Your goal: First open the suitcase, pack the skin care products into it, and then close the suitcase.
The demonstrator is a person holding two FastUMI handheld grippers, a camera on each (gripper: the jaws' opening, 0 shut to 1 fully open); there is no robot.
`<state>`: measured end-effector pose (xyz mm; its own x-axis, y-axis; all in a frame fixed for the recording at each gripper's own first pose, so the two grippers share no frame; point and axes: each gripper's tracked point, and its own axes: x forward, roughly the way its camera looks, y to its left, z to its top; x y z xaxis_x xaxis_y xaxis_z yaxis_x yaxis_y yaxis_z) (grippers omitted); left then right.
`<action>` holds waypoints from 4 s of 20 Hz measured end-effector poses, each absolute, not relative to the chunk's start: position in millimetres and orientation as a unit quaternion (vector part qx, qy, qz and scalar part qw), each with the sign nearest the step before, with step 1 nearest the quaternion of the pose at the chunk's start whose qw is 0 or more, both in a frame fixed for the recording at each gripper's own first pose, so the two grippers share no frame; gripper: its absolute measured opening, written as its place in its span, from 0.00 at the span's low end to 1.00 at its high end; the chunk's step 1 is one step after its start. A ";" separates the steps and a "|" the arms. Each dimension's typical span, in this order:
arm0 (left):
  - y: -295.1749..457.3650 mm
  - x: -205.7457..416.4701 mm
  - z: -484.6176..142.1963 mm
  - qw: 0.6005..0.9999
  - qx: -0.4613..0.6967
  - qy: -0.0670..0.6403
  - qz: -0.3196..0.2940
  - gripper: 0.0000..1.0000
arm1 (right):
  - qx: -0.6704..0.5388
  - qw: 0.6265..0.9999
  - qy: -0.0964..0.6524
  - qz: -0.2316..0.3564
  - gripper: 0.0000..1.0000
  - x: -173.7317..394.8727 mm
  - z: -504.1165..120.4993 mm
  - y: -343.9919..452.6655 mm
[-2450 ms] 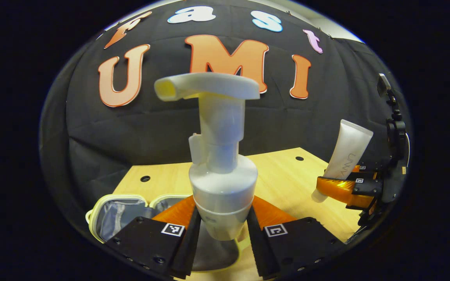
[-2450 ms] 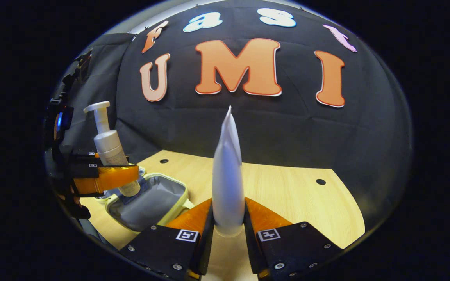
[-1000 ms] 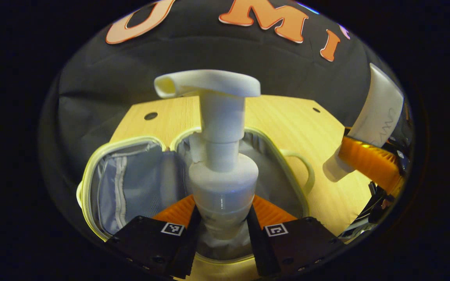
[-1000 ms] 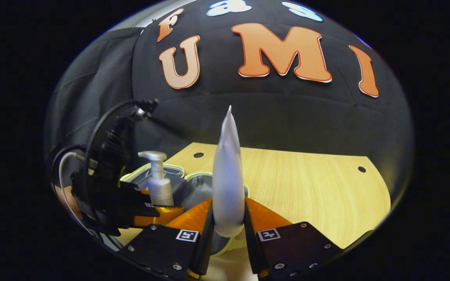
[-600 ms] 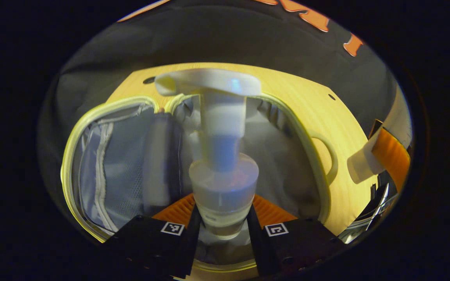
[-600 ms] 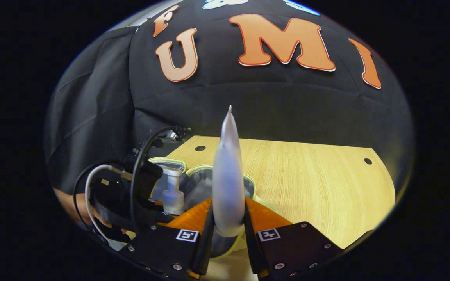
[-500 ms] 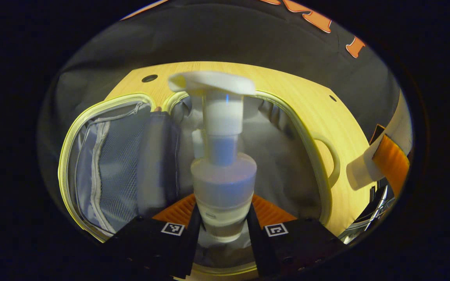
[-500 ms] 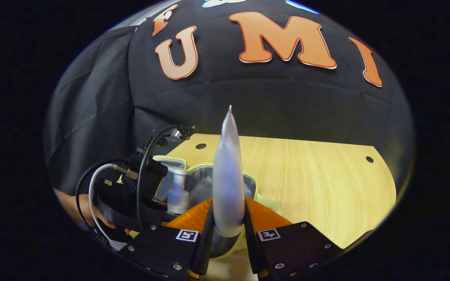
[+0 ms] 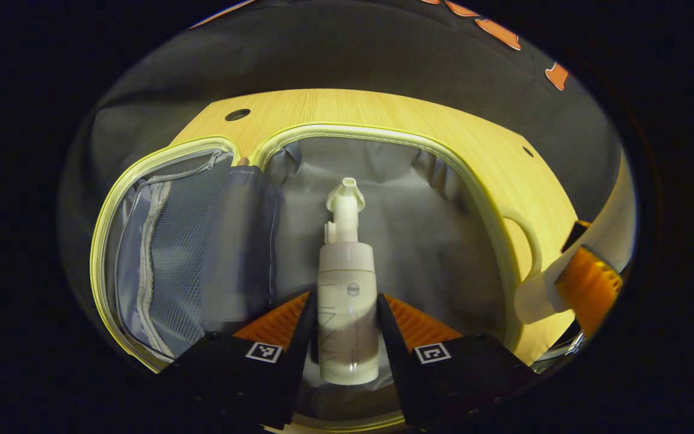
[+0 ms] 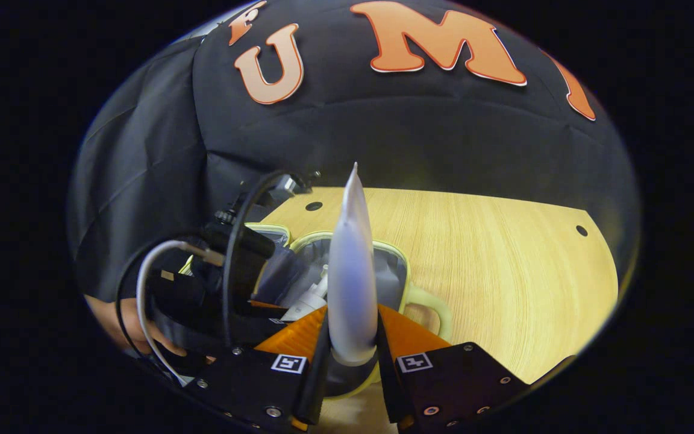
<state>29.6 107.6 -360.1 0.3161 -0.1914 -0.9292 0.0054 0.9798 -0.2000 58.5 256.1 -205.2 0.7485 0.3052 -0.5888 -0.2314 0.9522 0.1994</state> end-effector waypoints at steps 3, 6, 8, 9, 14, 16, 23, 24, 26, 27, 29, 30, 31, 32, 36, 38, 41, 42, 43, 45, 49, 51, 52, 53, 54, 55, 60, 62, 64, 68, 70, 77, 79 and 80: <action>116.8 28.8 -337.0 0.822 -0.096 0.558 -0.051 0.66 | 0.064 0.927 0.336 0.150 0.41 58.1 -210.2 260.1; 136.1 32.0 -304.2 0.848 -0.123 0.515 -0.031 0.72 | 0.071 0.919 0.355 0.155 0.41 54.1 -218.9 266.7; 159.5 31.5 -287.0 0.861 -0.120 0.495 -0.007 0.75 | 0.069 0.911 0.376 0.152 0.41 52.9 -231.0 268.6; 174.5 30.3 -277.7 0.866 -0.116 0.486 0.010 0.75 | 0.071 0.909 0.380 0.152 0.41 54.6 -235.4 270.8; 256.4 21.4 -251.8 0.882 -0.122 0.443 0.105 0.79 | 0.082 0.887 0.431 0.142 0.41 47.5 -262.9 281.3; 283.1 8.2 -251.5 0.877 -0.137 0.441 0.134 0.80 | 0.088 0.880 0.445 0.143 0.41 44.6 -271.5 287.2; 354.6 -30.5 -264.2 0.855 -0.167 0.441 0.217 0.80 | 0.112 0.851 0.498 0.126 0.41 50.3 -300.2 305.2; 360.5 -33.5 -265.1 0.852 -0.173 0.440 0.225 0.80 | 0.117 0.844 0.512 0.111 0.41 49.0 -305.8 302.2; 368.0 -40.3 -267.0 0.849 -0.178 0.437 0.237 0.80 | 0.140 0.828 0.535 0.086 0.41 54.8 -311.0 302.1; 370.6 -40.8 -266.9 0.848 -0.180 0.436 0.241 0.79 | 0.148 0.822 0.544 0.081 0.40 56.6 -314.1 305.3; 375.9 -44.3 -266.7 0.847 -0.182 0.435 0.245 0.79 | 0.143 0.811 0.562 0.070 0.41 54.6 -322.4 305.0; 378.3 -45.4 -265.4 0.847 -0.183 0.434 0.248 0.79 | 0.134 0.809 0.568 0.068 0.41 52.6 -323.7 304.1; 381.0 -45.8 -264.5 0.847 -0.183 0.432 0.248 0.79 | 0.130 0.811 0.566 0.067 0.41 54.5 -323.6 305.0; 383.4 -46.1 -263.8 0.846 -0.183 0.432 0.251 0.80 | 0.126 0.812 0.566 0.066 0.41 53.7 -323.3 305.5; 399.1 -47.4 -266.2 0.844 -0.181 0.429 0.268 0.79 | 0.147 0.815 0.559 0.043 0.39 60.0 -316.2 303.0; 410.1 -48.2 -264.0 0.843 -0.184 0.425 0.276 0.80 | 0.157 0.827 0.538 0.040 0.47 68.9 -304.5 295.6; 432.4 -49.5 -267.4 0.839 -0.180 0.424 0.291 0.79 | 0.184 0.830 0.525 0.049 0.62 73.5 -283.2 286.1; 437.8 -48.7 -269.5 0.837 -0.183 0.424 0.293 0.79 | 0.185 0.836 0.514 0.049 0.64 75.9 -275.8 279.4; 444.3 -48.3 -268.4 0.836 -0.188 0.422 0.295 0.80 | 0.184 0.842 0.505 0.049 0.67 77.5 -269.3 274.1; 456.3 -45.3 -269.1 0.836 -0.201 0.416 0.298 0.80 | 0.166 0.863 0.476 0.046 0.72 80.9 -255.0 256.3; 478.3 -30.7 -270.8 0.832 -0.259 0.385 0.303 0.81 | 0.118 0.895 0.429 0.022 0.84 83.3 -234.4 206.9; 484.6 -27.7 -279.0 0.820 -0.302 0.380 0.303 0.81 | 0.098 0.908 0.408 0.005 0.88 82.8 -222.3 177.7; 487.3 -22.0 -285.4 0.815 -0.322 0.376 0.301 0.81 | 0.092 0.914 0.395 -0.002 0.90 84.5 -214.4 164.9; 489.1 -20.7 -292.1 0.808 -0.340 0.375 0.303 0.81 | 0.089 0.920 0.382 -0.005 0.91 85.6 -208.2 154.9; 492.3 -19.2 -295.2 0.803 -0.355 0.372 0.303 0.82 | 0.090 0.925 0.369 -0.009 0.92 87.8 -202.6 144.7; 493.5 -17.8 -300.6 0.797 -0.370 0.373 0.298 0.81 | 0.092 0.928 0.360 -0.019 0.94 90.0 -196.8 132.9; 492.5 -8.6 -340.3 0.766 -0.416 0.403 0.279 0.94 | 0.078 0.951 0.293 -0.062 0.94 93.5 -157.8 77.4; 487.9 -4.1 -349.3 0.747 -0.449 0.408 0.271 0.95 | 0.058 0.955 0.282 -0.072 0.94 91.6 -151.1 58.2; 488.1 -2.9 -360.4 0.736 -0.457 0.416 0.276 0.94 | 0.049 0.954 0.281 -0.089 0.94 87.0 -147.3 39.9; 481.6 4.9 -361.2 0.730 -0.471 0.422 0.259 0.29 | 0.054 0.956 0.272 -0.097 0.94 82.4 -144.3 26.9; 484.3 -17.2 -320.8 0.738 -0.461 0.424 0.250 0.29 | 0.054 0.956 0.273 -0.096 0.94 82.8 -146.2 27.4; 477.8 16.8 -302.1 0.802 -0.401 0.392 0.206 0.16 | 0.057 0.959 0.271 -0.061 0.94 84.5 -146.7 47.9; 472.6 20.7 -273.8 0.829 -0.370 0.373 0.190 0.16 | 0.057 0.961 0.269 -0.045 0.94 89.8 -147.5 58.5; 472.8 22.8 -262.0 0.844 -0.349 0.360 0.191 0.16 | 0.056 0.962 0.265 -0.036 0.94 92.9 -146.7 64.0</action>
